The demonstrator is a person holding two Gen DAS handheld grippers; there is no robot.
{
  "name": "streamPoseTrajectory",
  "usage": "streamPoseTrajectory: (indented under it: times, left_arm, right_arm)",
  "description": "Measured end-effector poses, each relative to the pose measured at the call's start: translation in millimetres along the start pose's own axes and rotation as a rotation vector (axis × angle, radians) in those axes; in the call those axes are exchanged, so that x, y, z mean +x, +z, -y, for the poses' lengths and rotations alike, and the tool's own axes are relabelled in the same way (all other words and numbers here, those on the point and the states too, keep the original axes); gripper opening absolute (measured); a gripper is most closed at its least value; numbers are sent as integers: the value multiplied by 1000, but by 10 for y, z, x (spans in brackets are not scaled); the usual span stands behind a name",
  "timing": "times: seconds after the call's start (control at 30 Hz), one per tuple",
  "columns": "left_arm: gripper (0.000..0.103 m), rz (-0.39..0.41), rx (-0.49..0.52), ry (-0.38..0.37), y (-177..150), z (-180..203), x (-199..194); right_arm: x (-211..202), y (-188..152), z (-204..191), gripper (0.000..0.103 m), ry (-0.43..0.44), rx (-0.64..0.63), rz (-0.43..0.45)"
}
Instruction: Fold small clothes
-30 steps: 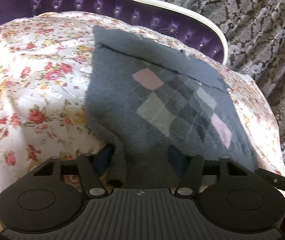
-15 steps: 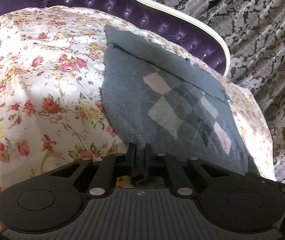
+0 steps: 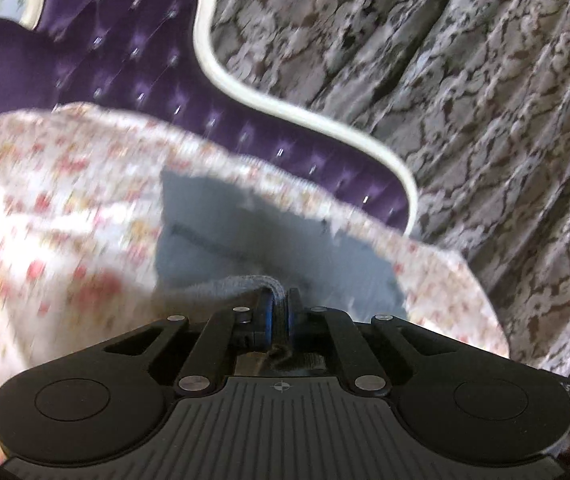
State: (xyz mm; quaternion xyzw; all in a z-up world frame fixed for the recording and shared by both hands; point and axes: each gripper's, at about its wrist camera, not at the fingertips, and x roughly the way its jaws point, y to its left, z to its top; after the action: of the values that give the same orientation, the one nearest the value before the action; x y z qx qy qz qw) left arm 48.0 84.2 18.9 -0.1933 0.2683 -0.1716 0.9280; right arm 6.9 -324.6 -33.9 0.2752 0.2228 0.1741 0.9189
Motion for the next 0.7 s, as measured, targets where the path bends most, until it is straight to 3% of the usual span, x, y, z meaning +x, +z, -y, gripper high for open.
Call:
streamPoseTrajectory:
  times: [0.2, 0.43, 0.53, 0.7]
  left_arm:
    - [6, 76, 40, -38, 468, 89, 362]
    - [6, 113, 28, -41, 1134, 105, 1115]
    - [6, 109, 23, -16, 1343, 63, 1504]
    - [6, 14, -20, 56, 1458, -136, 2256]
  right_arm:
    - [376, 557, 6, 12, 22, -32, 46]
    - [1036, 1279, 201, 12, 1, -57, 102]
    - [1458, 1544, 344, 12, -46, -67, 101]
    - [2175, 1720, 759, 12, -132, 2, 45]
